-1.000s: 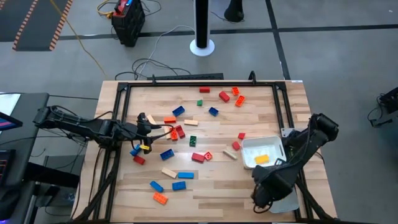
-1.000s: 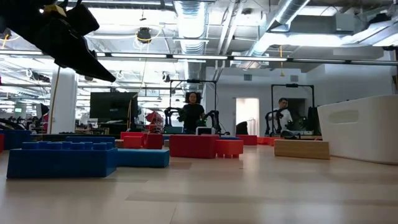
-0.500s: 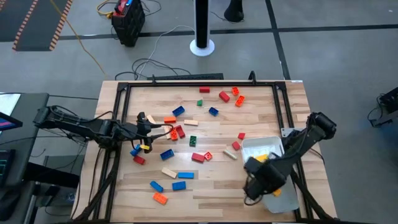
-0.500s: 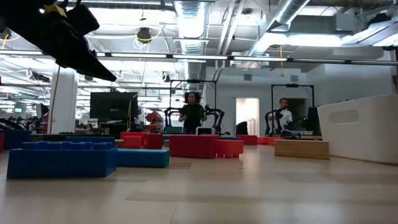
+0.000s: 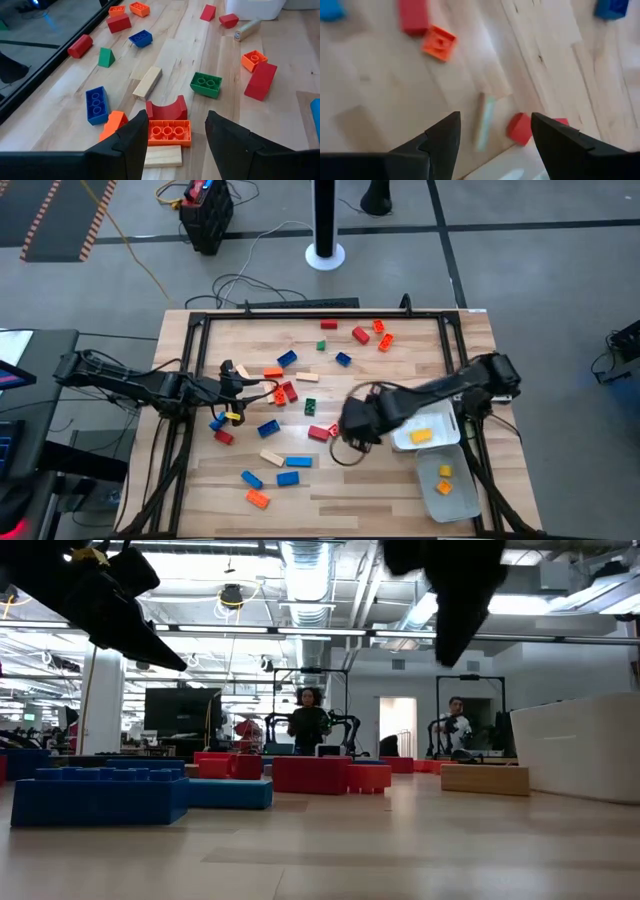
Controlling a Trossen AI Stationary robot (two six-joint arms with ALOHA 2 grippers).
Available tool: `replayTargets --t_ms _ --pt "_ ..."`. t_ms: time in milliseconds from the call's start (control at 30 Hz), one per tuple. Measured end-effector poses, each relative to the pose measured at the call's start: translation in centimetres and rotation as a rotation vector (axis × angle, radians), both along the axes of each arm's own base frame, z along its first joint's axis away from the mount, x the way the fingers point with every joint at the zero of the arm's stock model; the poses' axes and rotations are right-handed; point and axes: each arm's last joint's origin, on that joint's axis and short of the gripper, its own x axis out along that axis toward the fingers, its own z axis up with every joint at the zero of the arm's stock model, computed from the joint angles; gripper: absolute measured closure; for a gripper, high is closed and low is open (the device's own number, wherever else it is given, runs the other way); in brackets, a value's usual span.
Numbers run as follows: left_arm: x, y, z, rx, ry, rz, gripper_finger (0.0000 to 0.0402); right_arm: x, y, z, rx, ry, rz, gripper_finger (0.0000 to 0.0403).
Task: Sort blocks by size
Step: Put the wooden block into the white bin
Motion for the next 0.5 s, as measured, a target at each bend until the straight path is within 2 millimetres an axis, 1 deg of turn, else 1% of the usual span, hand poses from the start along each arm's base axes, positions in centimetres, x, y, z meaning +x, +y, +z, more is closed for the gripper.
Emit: replayTargets --t_ms 167,267,400,500 --pt "0.0 0.0 0.0 0.000 -0.002 0.001 0.0213 2.2 -2.2 -4.2 0.032 0.145 0.034 0.0133" --pt "-0.1 0.0 -0.2 -0.005 0.020 0.004 0.0213 2.9 -3.2 -5.9 0.069 0.211 0.045 0.0133" --pt "-0.3 0.0 -0.5 -0.017 0.054 0.012 0.0213 3.4 -4.2 -7.1 0.102 0.253 0.063 0.0133" --pt "-0.4 0.0 -0.6 -0.025 0.064 0.017 0.0213 3.5 -4.7 -7.4 0.143 0.266 0.070 0.0133"
